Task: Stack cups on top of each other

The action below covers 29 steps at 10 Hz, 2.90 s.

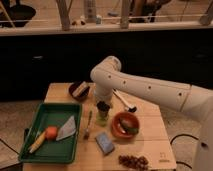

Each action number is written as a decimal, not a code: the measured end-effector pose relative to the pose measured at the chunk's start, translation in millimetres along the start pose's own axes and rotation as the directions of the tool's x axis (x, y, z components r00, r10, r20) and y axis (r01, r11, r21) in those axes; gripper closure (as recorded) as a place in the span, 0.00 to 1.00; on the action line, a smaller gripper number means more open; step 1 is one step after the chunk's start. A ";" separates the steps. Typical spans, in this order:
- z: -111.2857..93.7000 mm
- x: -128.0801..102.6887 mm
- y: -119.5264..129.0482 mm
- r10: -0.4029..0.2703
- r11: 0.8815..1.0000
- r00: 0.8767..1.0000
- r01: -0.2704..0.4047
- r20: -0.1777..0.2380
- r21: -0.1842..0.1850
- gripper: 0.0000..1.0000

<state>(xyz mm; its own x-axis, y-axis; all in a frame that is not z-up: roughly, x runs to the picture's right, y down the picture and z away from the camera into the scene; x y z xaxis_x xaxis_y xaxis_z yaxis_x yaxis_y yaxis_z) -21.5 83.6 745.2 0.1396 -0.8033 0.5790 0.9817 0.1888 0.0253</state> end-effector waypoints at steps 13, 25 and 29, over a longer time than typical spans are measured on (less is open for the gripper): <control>28.0 1.0 1.7 0.002 1.000 0.998 -0.003 0.058 0.017 1.00; 33.1 4.4 6.5 0.008 1.000 0.996 -0.011 0.090 0.029 0.20; 31.7 5.6 5.7 0.007 1.000 0.996 -0.009 0.094 0.028 0.20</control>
<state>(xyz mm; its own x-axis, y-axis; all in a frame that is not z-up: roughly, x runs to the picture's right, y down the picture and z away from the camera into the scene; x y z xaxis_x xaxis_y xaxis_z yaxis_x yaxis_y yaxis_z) -19.3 98.1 774.5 0.1334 -0.7454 0.6531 0.9763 0.2121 0.0427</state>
